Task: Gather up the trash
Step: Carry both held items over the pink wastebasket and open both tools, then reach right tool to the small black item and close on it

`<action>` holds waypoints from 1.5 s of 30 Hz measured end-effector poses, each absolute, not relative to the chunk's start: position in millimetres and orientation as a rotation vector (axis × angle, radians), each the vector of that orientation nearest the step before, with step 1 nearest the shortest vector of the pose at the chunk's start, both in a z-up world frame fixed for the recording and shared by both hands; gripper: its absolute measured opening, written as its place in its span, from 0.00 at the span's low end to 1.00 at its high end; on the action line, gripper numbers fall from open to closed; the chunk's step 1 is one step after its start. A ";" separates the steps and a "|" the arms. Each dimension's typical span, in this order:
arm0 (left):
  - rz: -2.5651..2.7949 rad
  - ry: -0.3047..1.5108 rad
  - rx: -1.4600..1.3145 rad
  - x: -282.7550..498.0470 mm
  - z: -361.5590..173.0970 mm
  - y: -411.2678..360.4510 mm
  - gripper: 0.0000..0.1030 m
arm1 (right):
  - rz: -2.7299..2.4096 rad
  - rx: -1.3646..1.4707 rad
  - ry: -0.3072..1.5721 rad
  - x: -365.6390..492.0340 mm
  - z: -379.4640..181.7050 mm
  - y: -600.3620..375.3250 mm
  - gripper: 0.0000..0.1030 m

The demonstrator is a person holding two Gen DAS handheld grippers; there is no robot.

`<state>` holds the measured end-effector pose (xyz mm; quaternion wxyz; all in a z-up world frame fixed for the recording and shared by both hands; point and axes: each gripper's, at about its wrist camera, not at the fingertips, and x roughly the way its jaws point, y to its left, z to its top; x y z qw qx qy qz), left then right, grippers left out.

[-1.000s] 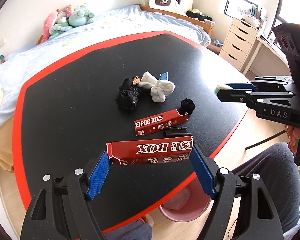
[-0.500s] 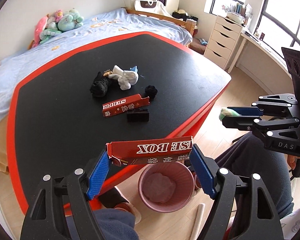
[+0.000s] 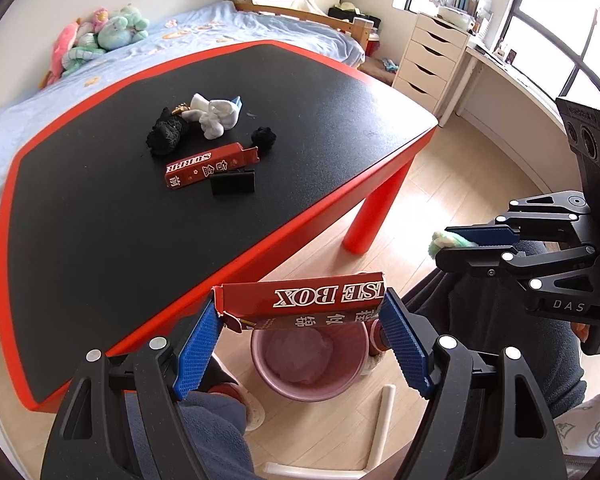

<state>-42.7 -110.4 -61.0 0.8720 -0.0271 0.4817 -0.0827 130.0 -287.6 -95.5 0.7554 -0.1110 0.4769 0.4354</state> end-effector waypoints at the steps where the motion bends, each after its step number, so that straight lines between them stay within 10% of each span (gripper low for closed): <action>1: -0.176 1.007 -0.057 -43.1 -60.5 -110.8 0.73 | 0.951 -0.239 1.040 129.7 -95.3 -287.7 0.17; 6: -0.193 1.008 -0.075 -43.5 -59.4 -111.0 0.73 | 0.969 -0.228 1.039 128.2 -92.8 -288.3 0.20; 8: -0.196 1.002 -0.075 -43.2 -59.2 -110.5 0.83 | 0.965 -0.234 1.041 128.9 -92.4 -288.5 0.38; 10: -0.193 0.993 -0.081 -44.2 -59.2 -109.0 0.88 | 0.954 -0.234 1.032 129.9 -92.2 -290.3 0.76; 13: -0.171 0.997 -0.086 -44.0 -60.3 -105.7 0.92 | 0.923 -0.223 1.033 133.5 -93.5 -293.0 0.86; 45: -0.099 0.981 -0.101 -39.2 -46.1 -80.6 0.93 | 0.913 -0.195 1.025 149.8 -86.3 -285.9 0.93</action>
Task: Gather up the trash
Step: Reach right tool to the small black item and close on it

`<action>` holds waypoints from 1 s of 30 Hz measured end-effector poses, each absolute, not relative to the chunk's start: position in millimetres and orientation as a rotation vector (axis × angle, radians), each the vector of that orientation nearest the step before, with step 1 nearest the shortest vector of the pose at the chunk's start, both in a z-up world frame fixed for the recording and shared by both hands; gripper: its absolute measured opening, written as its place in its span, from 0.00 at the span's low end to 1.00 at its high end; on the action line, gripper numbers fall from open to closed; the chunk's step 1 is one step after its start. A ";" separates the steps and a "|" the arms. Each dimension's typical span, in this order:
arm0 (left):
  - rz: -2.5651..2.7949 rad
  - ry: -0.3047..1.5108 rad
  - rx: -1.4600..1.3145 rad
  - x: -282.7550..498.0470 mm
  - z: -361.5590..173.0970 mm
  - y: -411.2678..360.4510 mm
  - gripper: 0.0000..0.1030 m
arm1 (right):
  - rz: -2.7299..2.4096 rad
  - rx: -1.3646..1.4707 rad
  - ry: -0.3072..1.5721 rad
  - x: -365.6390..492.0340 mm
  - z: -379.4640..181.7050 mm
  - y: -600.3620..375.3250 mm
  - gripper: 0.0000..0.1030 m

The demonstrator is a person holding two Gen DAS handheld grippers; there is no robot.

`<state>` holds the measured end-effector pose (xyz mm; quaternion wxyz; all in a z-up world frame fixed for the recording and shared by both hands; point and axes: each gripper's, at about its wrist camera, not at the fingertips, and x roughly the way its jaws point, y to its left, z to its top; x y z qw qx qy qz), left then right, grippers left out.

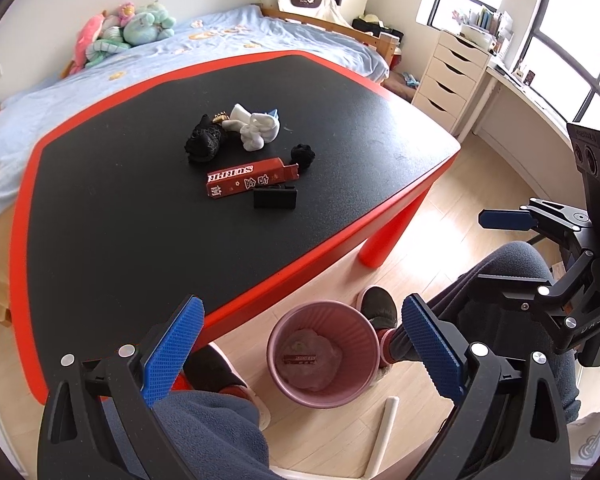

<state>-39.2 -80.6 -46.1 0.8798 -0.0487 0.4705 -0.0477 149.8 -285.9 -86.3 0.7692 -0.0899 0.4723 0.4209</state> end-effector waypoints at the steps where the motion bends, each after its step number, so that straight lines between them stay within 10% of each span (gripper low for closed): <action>1: -0.097 0.976 -0.098 -37.1 -44.3 -79.3 0.93 | 0.913 -0.195 1.019 152.3 -84.0 -284.5 0.93; 30: -0.089 1.017 -0.070 52.5 -71.2 -61.3 0.93 | 0.889 -0.263 1.017 282.6 -93.0 -188.4 0.93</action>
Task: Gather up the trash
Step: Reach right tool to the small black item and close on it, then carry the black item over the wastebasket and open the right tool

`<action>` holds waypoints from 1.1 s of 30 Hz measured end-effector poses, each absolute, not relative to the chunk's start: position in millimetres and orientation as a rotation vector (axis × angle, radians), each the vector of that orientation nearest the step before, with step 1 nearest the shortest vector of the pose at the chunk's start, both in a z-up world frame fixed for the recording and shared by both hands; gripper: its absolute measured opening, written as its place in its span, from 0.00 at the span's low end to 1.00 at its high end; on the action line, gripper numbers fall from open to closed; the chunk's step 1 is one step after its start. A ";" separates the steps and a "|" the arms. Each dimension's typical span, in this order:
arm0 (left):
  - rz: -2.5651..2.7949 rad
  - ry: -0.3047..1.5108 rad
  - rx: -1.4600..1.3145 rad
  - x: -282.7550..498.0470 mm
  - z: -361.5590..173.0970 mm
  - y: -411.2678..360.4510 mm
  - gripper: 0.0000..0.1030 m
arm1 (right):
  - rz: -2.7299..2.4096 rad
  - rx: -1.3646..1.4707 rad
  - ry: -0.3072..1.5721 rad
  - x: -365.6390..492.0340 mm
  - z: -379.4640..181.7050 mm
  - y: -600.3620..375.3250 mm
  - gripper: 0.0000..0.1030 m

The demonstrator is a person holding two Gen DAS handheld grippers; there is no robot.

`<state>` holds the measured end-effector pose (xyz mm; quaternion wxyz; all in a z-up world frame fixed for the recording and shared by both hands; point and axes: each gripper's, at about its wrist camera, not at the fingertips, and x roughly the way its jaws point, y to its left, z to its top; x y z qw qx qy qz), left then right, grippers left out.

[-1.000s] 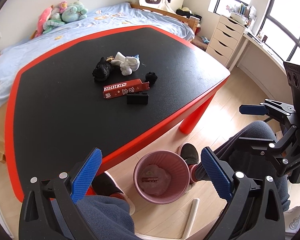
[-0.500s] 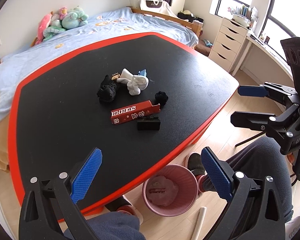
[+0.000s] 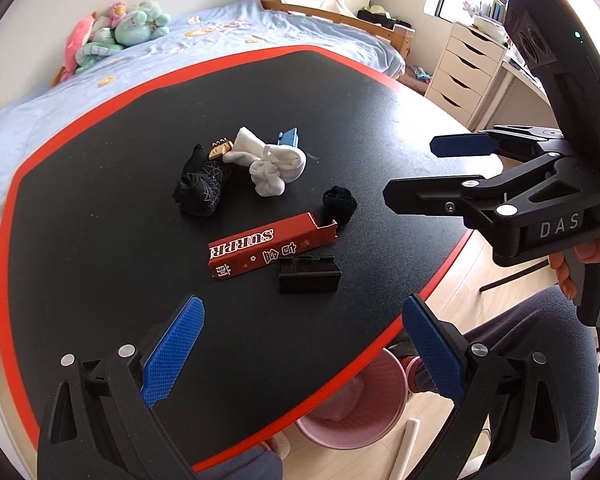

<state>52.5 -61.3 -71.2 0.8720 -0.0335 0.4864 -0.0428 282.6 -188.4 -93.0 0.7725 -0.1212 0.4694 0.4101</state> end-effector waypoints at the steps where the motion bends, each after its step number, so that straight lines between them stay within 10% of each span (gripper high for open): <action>1: -0.091 1.020 -0.072 55.2 -74.5 -61.0 0.93 | 0.891 -0.266 1.024 285.8 -96.5 -185.0 0.93; 7: -0.095 1.033 -0.080 67.6 -88.3 -60.5 0.93 | 0.913 -0.282 1.051 298.7 -115.0 -167.4 0.91; 15: -0.092 1.018 -0.080 77.0 -93.6 -59.4 0.91 | 0.945 -0.300 1.067 304.3 -128.0 -154.8 0.64; 27: -0.084 1.028 -0.077 79.4 -98.6 -62.0 0.57 | 0.976 -0.332 1.065 296.5 -133.0 -148.9 0.24; 33: -0.092 1.035 -0.080 81.9 -97.2 -60.6 0.39 | 0.973 -0.331 1.059 292.2 -131.6 -148.8 0.21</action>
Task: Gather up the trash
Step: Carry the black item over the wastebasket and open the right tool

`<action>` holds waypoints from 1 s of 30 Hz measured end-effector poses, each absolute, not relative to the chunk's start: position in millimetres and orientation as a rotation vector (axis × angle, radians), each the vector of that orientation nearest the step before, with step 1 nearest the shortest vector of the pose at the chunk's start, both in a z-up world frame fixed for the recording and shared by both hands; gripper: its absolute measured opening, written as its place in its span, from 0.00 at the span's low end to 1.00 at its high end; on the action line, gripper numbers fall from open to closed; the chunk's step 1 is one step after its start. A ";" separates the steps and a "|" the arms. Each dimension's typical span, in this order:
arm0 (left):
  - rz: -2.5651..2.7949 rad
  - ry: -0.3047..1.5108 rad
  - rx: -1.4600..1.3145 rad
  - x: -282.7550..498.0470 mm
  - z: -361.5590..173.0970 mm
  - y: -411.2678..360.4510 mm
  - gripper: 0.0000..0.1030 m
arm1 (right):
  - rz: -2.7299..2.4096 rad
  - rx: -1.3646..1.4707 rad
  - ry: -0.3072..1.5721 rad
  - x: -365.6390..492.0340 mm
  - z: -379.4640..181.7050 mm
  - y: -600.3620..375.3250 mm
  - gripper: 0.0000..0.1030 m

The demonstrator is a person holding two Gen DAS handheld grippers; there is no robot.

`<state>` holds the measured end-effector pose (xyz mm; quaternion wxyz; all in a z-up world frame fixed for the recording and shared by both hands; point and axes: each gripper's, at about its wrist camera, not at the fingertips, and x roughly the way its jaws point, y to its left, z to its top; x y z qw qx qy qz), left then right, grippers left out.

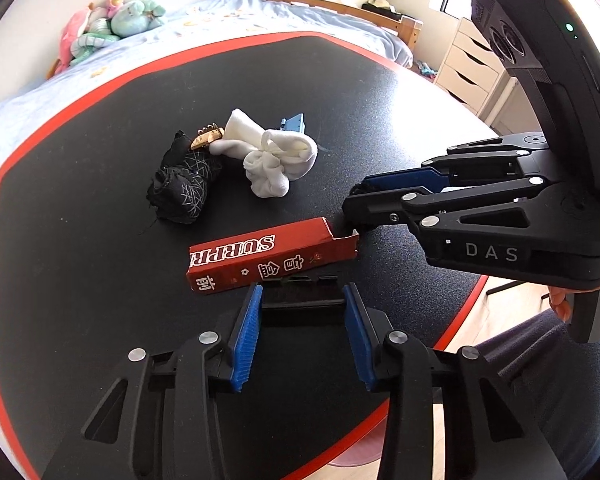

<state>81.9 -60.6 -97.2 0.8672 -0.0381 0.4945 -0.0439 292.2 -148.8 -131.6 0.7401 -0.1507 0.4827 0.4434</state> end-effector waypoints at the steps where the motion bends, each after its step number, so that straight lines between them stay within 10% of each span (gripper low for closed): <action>1: -0.093 1.036 -0.081 81.7 -97.1 -60.5 0.39 | 0.971 -0.332 1.058 292.0 -131.0 -148.5 0.20; 30: -0.120 0.980 -0.061 39.3 -49.2 -70.7 0.39 | 0.944 -0.259 0.966 234.8 -69.2 -216.1 0.19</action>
